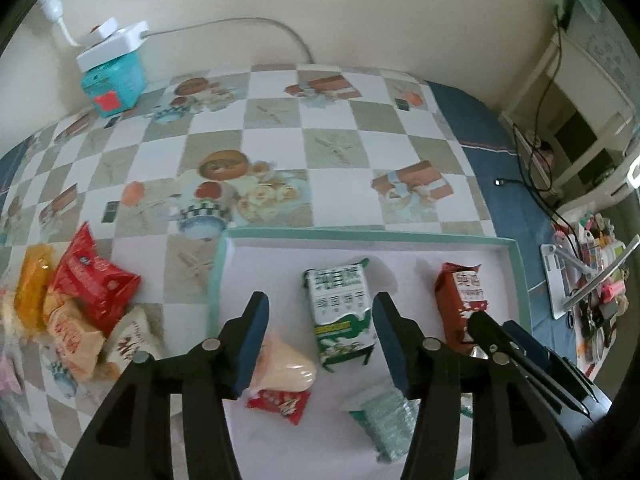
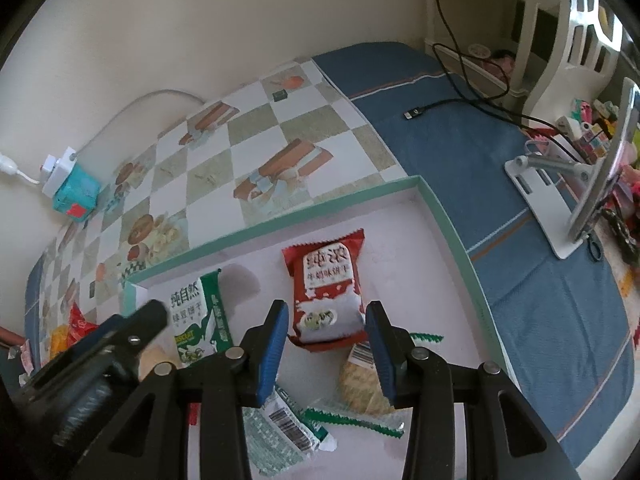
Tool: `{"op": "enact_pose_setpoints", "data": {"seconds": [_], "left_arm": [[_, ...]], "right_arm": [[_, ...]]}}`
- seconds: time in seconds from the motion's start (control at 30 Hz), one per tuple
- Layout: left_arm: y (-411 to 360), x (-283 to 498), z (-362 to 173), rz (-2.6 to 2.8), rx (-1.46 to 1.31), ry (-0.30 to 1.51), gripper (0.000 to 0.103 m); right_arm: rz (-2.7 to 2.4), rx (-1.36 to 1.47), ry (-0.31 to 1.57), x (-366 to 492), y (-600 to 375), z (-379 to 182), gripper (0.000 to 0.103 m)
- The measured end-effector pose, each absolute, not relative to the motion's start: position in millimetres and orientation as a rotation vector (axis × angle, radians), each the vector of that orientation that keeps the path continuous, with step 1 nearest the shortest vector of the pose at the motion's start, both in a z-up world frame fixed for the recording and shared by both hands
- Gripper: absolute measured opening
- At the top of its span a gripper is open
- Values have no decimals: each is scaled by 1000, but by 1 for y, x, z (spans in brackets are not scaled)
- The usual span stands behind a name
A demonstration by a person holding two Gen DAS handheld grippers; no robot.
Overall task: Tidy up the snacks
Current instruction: 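Carry both biscuit packs over the white tray and lower them, then open both tools to drop the biscuit packs into the tray, then move the left tool to the pink pack while right tool moves over the snack pile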
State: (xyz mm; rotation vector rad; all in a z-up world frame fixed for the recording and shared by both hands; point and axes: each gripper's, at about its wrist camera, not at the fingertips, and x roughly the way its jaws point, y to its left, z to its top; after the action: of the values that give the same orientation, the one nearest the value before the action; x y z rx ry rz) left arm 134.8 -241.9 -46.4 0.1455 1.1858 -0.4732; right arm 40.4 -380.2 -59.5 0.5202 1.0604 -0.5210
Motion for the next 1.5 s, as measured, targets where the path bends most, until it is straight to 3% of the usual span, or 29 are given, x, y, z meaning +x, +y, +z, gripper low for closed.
{"op": "enact_pose_setpoints", "data": {"seconds": [0.1, 0.37, 0.43, 0.7, 0.8, 1.5], "left_arm": [[-230, 138, -45, -427, 163, 1195, 81], [-186, 145, -53, -306, 141, 1263, 96], [-177, 145, -53, -289, 133, 1268, 96], [-133, 141, -45, -244, 72, 1273, 96], [-116, 136, -40, -239, 59, 1264, 97], [40, 135, -5, 22, 32, 1152, 97]], "right_arm": [[-533, 500, 1070, 39, -377, -59, 69], [-552, 458, 1099, 35, -365, -59, 80], [-551, 449, 1096, 33, -360, -57, 88], [-523, 391, 1085, 29, -326, -46, 90], [-503, 359, 1085, 28, -308, -44, 103], [-397, 272, 1075, 46, -207, -18, 103]]}}
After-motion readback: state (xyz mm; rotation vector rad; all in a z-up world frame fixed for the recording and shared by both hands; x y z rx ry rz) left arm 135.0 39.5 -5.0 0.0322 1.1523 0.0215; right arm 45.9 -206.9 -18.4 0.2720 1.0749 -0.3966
